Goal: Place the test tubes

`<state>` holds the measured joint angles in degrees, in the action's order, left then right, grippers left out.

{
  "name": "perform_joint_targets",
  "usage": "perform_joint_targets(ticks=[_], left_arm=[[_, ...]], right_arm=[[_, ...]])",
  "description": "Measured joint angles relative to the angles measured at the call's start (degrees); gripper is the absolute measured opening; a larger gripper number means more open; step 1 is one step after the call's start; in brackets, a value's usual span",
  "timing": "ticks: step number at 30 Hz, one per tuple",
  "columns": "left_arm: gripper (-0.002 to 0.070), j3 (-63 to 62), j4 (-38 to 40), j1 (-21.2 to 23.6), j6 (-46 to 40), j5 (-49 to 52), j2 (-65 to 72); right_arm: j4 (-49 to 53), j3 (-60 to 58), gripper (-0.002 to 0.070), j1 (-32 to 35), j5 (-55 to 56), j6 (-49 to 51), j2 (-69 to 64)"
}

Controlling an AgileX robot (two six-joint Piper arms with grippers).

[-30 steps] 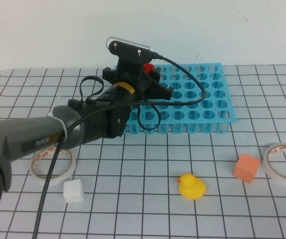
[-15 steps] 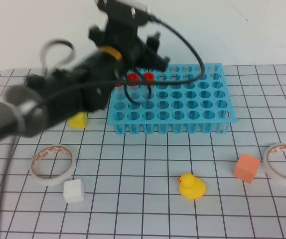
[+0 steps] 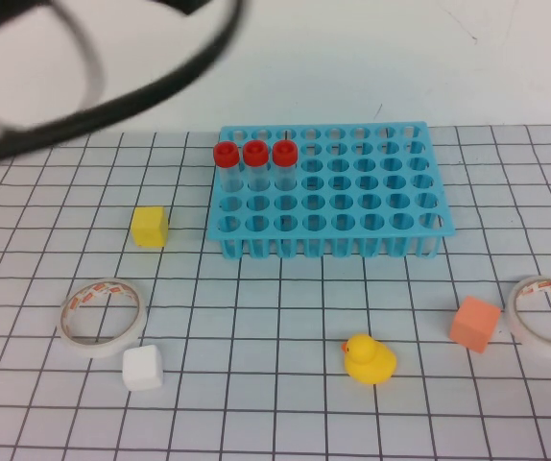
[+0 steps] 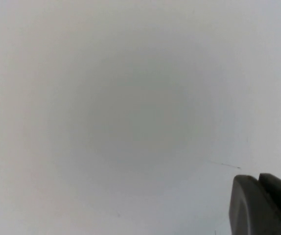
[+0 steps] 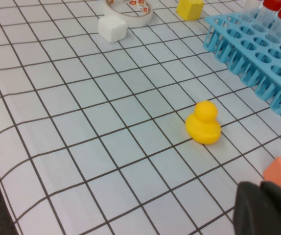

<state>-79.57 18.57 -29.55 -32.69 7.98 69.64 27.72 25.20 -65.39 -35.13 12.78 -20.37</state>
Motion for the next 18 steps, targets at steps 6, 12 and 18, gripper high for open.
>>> perform_joint_targets(ticks=[6,12,18], left_arm=[[0.0003,7.70,-0.97,0.00,0.18,8.10,-12.28],[0.0001,26.87,-0.97,0.00,6.02,4.38,-25.02],[0.0001,46.70,-0.60,0.00,8.10,-3.66,-38.57]], right_arm=[[0.00,0.00,-0.0001,0.00,0.00,0.00,0.00],[-0.10,0.00,-0.0001,0.00,0.00,0.00,0.00],[-0.10,0.00,-0.0001,0.00,0.00,0.00,0.00]])
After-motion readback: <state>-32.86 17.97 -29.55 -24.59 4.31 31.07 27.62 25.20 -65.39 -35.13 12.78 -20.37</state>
